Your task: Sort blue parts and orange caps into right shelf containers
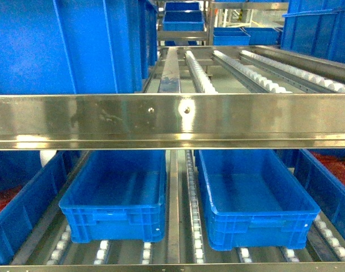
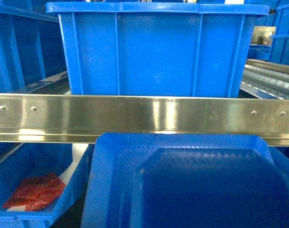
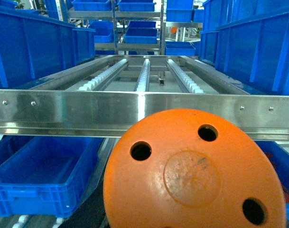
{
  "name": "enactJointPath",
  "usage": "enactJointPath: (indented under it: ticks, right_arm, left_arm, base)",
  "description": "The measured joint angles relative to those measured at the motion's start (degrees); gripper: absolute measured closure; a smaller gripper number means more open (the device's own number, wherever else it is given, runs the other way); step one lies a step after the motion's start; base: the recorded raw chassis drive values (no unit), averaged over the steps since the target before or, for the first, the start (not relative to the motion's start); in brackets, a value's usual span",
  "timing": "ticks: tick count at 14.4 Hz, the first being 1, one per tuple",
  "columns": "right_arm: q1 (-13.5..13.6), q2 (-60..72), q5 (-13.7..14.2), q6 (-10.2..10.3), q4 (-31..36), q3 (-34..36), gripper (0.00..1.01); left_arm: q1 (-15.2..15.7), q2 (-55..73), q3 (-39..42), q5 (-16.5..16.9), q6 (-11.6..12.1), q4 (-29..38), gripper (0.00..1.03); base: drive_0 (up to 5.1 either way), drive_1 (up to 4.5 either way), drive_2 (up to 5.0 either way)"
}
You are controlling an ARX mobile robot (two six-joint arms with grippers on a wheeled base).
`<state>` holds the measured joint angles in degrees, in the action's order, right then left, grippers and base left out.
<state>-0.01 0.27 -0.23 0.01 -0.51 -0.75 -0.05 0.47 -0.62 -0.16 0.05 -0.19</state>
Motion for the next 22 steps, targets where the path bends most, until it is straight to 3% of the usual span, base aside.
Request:
enactJointPath:
  ticks: [22]
  right_arm:
    - [0.00, 0.02, 0.17, -0.02, 0.20, 0.00, 0.56]
  left_arm:
    - [0.00, 0.00, 0.00, 0.13, -0.02, -0.22, 0.60]
  base:
    - [0.0, 0.00, 0.0]
